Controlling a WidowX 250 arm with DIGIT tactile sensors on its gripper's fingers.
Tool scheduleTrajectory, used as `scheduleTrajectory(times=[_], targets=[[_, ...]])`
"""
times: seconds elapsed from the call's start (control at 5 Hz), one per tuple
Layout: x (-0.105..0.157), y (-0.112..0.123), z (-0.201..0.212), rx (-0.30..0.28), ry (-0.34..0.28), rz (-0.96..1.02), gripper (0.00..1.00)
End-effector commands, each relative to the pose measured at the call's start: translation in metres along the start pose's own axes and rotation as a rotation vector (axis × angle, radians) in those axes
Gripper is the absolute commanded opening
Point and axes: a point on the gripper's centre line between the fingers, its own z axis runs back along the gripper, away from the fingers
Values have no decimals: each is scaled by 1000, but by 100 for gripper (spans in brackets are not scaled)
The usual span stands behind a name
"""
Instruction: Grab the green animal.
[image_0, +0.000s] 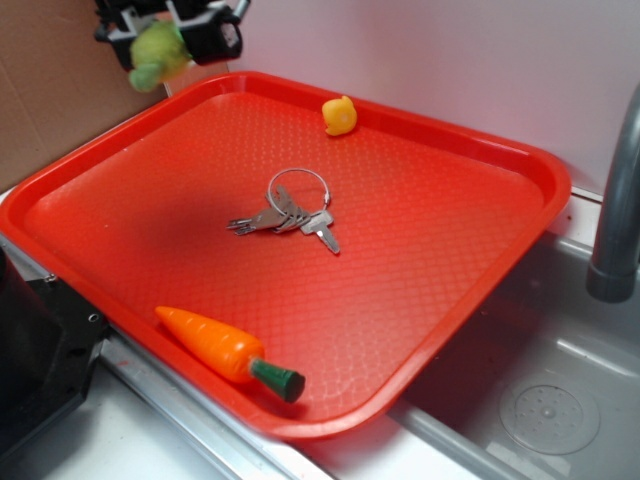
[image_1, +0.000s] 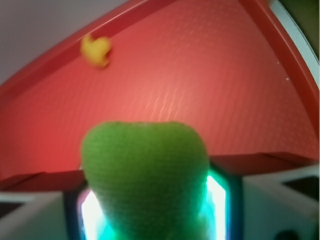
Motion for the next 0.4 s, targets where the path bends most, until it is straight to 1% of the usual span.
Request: scheduleTrajectory(times=[0.0, 0.2], targets=[[-24, 16, 37, -54, -59, -31, 0], [-12, 22, 41, -20, -69, 0, 0]])
